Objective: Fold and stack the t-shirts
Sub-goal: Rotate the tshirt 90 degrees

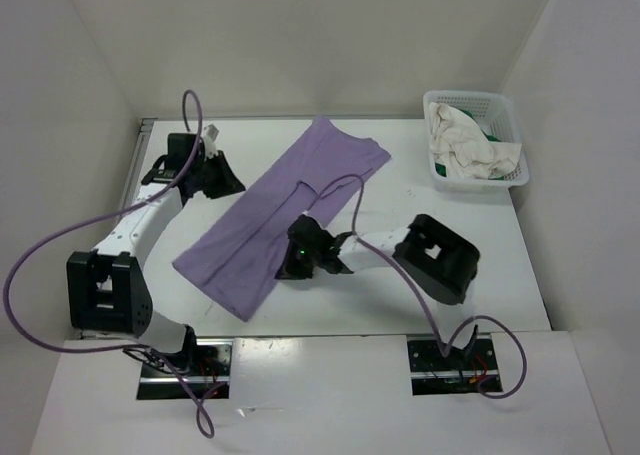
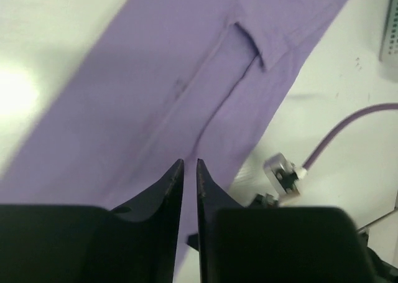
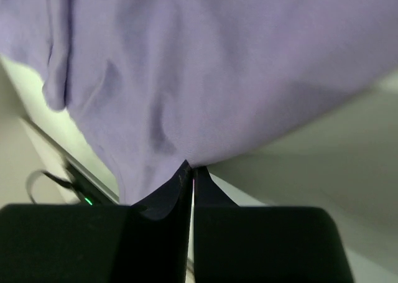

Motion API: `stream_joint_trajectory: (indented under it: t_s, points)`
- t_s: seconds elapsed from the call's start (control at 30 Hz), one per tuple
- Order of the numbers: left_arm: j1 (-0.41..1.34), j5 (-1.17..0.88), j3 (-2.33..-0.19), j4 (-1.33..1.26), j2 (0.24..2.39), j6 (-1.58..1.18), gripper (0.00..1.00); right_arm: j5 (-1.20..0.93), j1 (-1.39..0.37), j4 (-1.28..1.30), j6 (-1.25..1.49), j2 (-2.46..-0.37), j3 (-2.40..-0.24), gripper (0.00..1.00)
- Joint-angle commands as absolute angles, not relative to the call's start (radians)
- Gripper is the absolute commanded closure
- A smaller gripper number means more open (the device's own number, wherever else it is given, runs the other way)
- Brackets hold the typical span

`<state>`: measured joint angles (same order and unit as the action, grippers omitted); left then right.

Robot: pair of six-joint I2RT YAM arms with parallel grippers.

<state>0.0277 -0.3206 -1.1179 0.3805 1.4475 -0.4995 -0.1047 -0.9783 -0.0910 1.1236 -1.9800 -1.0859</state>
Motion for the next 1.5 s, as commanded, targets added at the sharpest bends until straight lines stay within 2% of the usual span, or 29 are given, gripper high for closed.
stream_joint_trajectory:
  t_s: [0.0, 0.13, 0.17, 0.33, 0.37, 0.5, 0.63, 0.73, 0.77, 0.8, 1.0, 1.03, 1.07, 1.2, 1.33, 1.37, 1.47]
  points:
    - [0.077, -0.304, -1.210, 0.336, 1.558, -0.483, 0.78, -0.164, -0.931, 0.046, 0.977, -1.835, -0.896, 0.99]
    - [0.147, -0.286, -1.322, 0.313, 1.709, -0.474, 0.63, -0.201, -0.853, 0.135, 0.890, -1.695, -0.757, 0.99]
    - [0.176, -0.276, -1.347, 0.313, 1.736, -0.465, 0.56, -0.213, -0.835, 0.144, 0.881, -1.671, -0.738, 0.99]
    - [0.207, -0.250, -1.532, 0.282, 1.942, -0.465, 0.46, -0.224, -0.750, 0.264, 0.828, -1.508, -0.703, 0.99]
    - [0.207, -0.250, -1.561, 0.282, 2.000, -0.465, 0.45, -0.224, -0.732, 0.293, 0.828, -1.485, -0.703, 0.98]
    - [0.216, -0.250, -1.698, 0.282, 2.129, -0.465, 0.40, -0.261, -0.692, 0.348, 0.804, -1.396, -0.703, 0.74]
    - [0.216, -0.239, -1.819, 0.282, 2.249, -0.454, 0.39, -0.287, -0.667, 0.368, 0.795, -1.278, -0.703, 0.67]
    - [0.216, -0.248, -1.923, 0.302, 2.365, -0.445, 0.39, -0.313, -0.631, 0.368, 0.795, -1.256, -0.703, 0.67]
    - [0.216, -0.249, -1.945, 0.302, 2.384, -0.445, 0.41, -0.313, -0.621, 0.368, 0.795, -1.256, -0.703, 0.67]
    - [0.216, -0.249, -1.963, 0.302, 2.399, -0.436, 0.48, -0.313, -0.621, 0.368, 0.795, -1.256, -0.715, 0.67]
    - [0.236, -0.285, -2.121, 0.333, 2.516, -0.426, 0.67, -0.324, -0.597, 0.348, 0.795, -1.267, -0.724, 0.67]
    - [0.236, -0.301, -2.135, 0.333, 2.537, -0.426, 0.72, -0.333, -0.597, 0.335, 0.795, -1.267, -0.733, 0.67]
    - [0.236, -0.301, -2.147, 0.333, 2.546, -0.426, 0.81, -0.333, -0.597, 0.325, 0.795, -1.281, -0.733, 0.67]
    - [0.236, -0.301, -2.172, 0.305, 2.550, -0.437, 1.00, -0.333, -0.588, 0.325, 0.759, -1.334, -0.764, 0.67]
    - [0.132, -0.362, -2.016, 0.133, 2.453, -0.561, 1.00, -0.333, -0.552, 0.325, 0.727, -1.356, -0.773, 0.66]
    - [0.105, -0.362, -1.932, 0.111, 2.430, -0.580, 1.00, -0.347, -0.552, 0.325, 0.727, -1.367, -0.773, 0.63]
    - [0.040, -0.309, -1.863, 0.110, 2.353, -0.560, 1.00, -0.356, -0.543, 0.325, 0.706, -1.379, -0.773, 0.63]
